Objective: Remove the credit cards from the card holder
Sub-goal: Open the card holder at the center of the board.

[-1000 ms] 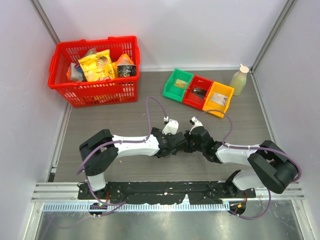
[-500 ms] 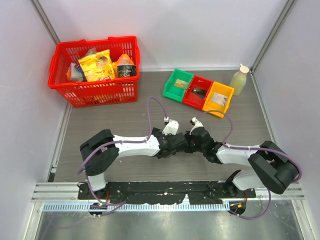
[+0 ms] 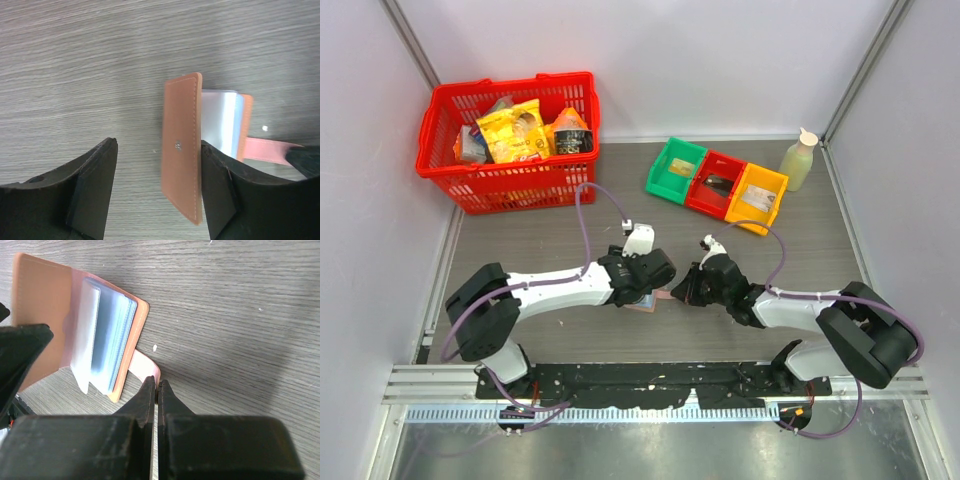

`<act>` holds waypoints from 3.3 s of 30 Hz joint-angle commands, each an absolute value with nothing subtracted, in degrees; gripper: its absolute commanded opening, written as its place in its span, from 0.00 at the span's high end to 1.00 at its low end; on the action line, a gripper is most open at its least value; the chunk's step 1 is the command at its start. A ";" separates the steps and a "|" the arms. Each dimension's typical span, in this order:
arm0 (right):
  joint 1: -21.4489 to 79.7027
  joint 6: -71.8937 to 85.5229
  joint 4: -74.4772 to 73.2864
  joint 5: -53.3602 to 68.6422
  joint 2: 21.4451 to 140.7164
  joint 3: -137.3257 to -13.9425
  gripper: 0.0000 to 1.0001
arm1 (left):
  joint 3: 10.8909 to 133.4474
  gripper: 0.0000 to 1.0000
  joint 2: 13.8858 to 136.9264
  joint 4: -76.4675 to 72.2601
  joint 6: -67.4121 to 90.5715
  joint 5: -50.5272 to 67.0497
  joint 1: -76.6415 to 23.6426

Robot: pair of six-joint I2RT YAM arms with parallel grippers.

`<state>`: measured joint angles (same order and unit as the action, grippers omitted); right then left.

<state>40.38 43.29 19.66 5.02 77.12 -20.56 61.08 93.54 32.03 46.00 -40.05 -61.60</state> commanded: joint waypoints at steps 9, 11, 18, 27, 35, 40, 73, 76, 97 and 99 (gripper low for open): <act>40.43 42.01 19.16 2.73 75.58 -20.56 1.00 | 46.07 0.52 83.24 24.71 49.56 -34.12 -50.99; 40.43 41.92 18.81 2.72 75.67 -20.74 0.99 | 43.34 0.53 82.71 22.25 50.53 -31.13 -49.40; 40.43 39.91 15.48 2.81 74.54 -22.58 1.00 | 38.24 0.60 82.71 17.41 53.35 -26.02 -47.02; 40.52 33.94 1.94 3.43 70.23 -31.98 0.84 | 37.44 0.77 82.35 13.89 54.58 -21.89 -47.11; 42.54 29.01 -10.01 0.53 68.73 -42.62 0.65 | 36.39 0.83 83.32 11.87 56.69 -20.65 -48.16; 43.15 28.91 -9.67 0.71 71.80 -44.65 0.76 | 36.47 0.84 83.85 10.99 57.48 -20.74 -49.04; 50.63 29.00 1.76 4.83 99.67 -53.96 0.91 | 31.90 0.57 64.07 5.10 61.53 -18.28 -49.75; 50.71 29.00 1.84 4.48 98.79 -53.70 0.91 | 33.57 0.69 67.05 4.48 61.08 -18.89 -49.66; 50.54 28.57 -7.91 -15.98 84.55 -48.43 0.61 | 31.64 0.95 84.29 -4.48 64.68 -13.80 -46.49; 50.45 28.83 -8.70 -17.04 84.81 -48.34 0.55 | 30.77 0.95 84.02 -4.48 64.95 -13.89 -46.41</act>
